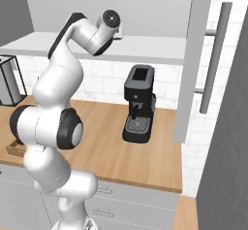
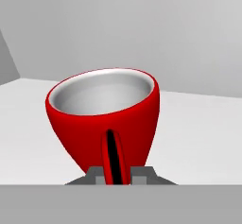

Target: Pick the kettle from the counter and place it on the tray. Then pick the mug from the cabinet and place it on the tray. Then close the cabinet doors.

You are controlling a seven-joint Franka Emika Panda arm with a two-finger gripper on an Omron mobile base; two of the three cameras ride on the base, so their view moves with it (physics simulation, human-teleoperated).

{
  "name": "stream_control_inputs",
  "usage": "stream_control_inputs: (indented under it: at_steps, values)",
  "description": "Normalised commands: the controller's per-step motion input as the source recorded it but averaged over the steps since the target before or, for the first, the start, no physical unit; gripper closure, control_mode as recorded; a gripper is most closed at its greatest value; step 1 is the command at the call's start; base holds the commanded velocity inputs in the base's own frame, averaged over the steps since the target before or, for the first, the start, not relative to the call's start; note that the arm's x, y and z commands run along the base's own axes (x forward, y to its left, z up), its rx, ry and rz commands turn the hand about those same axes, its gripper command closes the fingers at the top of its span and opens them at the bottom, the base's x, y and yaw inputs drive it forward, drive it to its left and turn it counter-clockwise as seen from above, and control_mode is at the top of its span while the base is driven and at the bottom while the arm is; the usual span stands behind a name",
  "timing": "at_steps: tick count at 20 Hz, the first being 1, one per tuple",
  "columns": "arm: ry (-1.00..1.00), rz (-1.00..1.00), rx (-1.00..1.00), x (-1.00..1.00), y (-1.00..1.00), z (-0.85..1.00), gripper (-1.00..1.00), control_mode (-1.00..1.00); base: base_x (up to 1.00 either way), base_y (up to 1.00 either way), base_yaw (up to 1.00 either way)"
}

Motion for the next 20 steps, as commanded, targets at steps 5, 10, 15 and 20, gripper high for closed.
stream_control_inputs:
  at_steps: [5,10,15,20]
  values:
    - [-0.07,0.01,0.0,-0.26,0.19,0.0,1.0,-1.0,0.0,0.0,0.0]
    - [-0.02,0.03,0.0,-0.91,0.17,0.02,1.0,-1.0,0.0,0.0,0.0]
    - [-0.02,0.07,0.0,-1.0,0.11,0.06,1.0,-1.0,0.0,0.0,0.0]
    - [-0.01,0.13,-0.02,-1.0,0.38,-0.03,1.0,-1.0,0.0,0.0,0.0]
